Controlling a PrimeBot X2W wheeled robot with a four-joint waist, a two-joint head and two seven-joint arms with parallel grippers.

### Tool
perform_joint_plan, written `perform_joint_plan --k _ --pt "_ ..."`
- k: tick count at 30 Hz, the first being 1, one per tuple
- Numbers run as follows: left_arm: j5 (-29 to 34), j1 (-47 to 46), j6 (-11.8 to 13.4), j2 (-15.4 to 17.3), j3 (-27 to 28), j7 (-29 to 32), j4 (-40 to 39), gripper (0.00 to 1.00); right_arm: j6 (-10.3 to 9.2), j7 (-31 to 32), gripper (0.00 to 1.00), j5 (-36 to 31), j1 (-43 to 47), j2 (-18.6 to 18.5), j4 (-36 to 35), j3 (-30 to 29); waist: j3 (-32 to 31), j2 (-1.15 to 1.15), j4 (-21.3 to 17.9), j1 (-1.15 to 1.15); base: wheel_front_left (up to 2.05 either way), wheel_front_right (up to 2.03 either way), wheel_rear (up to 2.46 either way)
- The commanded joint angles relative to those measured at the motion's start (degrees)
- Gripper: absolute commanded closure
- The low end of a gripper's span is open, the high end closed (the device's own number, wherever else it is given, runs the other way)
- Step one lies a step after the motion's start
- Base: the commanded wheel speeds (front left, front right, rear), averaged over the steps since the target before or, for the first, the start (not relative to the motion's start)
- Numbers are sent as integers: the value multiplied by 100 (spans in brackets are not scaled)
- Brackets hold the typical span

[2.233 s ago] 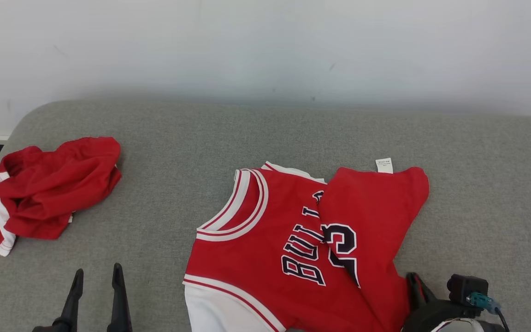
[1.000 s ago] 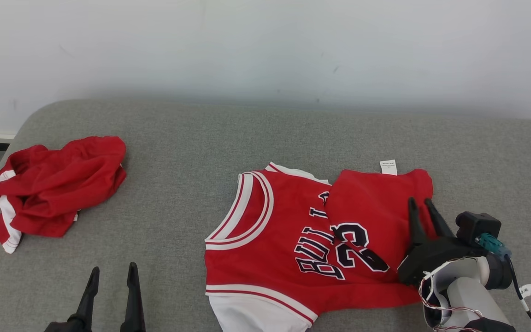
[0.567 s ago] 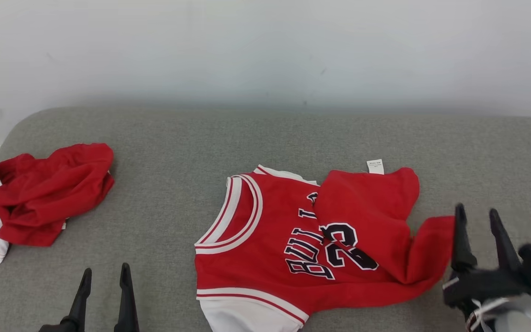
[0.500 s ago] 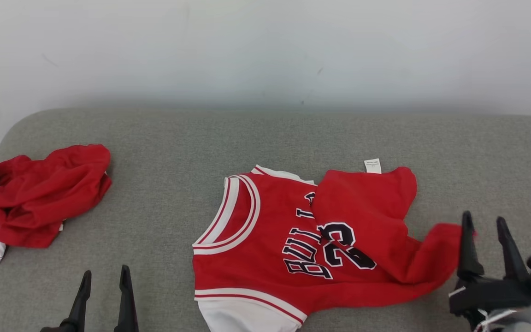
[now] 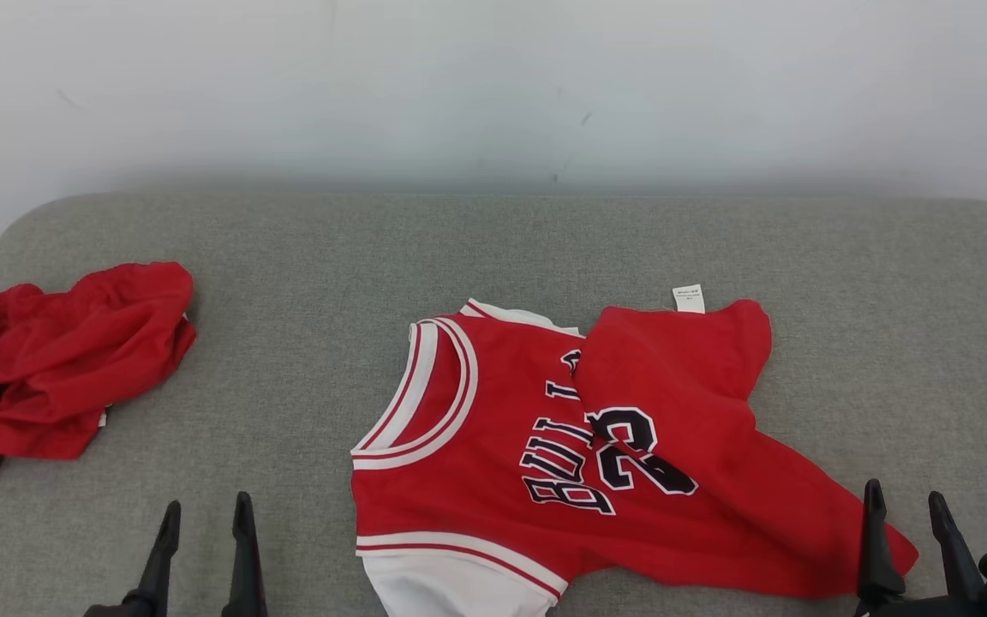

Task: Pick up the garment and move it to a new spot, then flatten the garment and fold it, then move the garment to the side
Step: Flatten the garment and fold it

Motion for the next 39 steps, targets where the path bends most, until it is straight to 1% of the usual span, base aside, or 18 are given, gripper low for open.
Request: perform_joint_plan --k 1,6,12,16,19,20,21,22,23,27,32,36,39 --pt "11 -26 -5 1 -39 -18 23 0 14 -26 0 -38 -53 26 -3 26 11 0 6 0 0 0 0" --pt "124 37 -103 3 -392 -18 186 0 14 -134 0 27 -65 48 -63 51 -22 0 89 0 0 0 0" --pt "20 67 -140 1 -707 -18 317 0 14 -193 0 161 74 56 -183 124 -85 0 128 0 0 0 0" --pt "24 -113 -155 4 -826 -18 454 0 14 -189 0 334 184 60 -257 258 -95 0 38 0 0 0 0" --pt "109 -210 -171 4 -858 -18 591 0 14 -191 0 380 120 55 -260 351 -74 0 -54 0 0 0 0" --pt "83 -374 -187 5 -846 -18 731 0 14 -190 0 408 66 56 -245 453 -43 0 -164 0 0 0 0" --pt "83 -374 -187 5 -846 -18 731 0 14 -190 0 408 66 56 -245 453 -43 0 -164 0 0 0 0" --pt "64 -518 -200 6 -861 -18 947 0 14 -191 0 440 22 56 -200 514 -4 0 -278 0 0 0 0" --pt "64 -518 -200 6 -861 -18 947 0 14 -191 0 440 22 56 -200 514 -4 0 -278 0 0 0 0" --pt "-30 -913 -193 73 -904 -17 1530 0 14 -191 0 460 -96 55 -121 639 98 0 -519 0 0 0 0" --pt "-235 -1291 -197 248 -957 -17 2202 0 14 -192 0 448 -218 56 -61 696 245 0 -763 0 0 0 0" --pt "-322 -1633 -198 354 -944 -18 2828 0 14 -192 0 439 -307 57 -14 698 334 0 -869 0 0 0 0" --pt "-382 -1813 -198 358 -973 -18 3244 0 14 -192 0 442 -324 59 -13 692 376 0 -894 0 0 0 0"
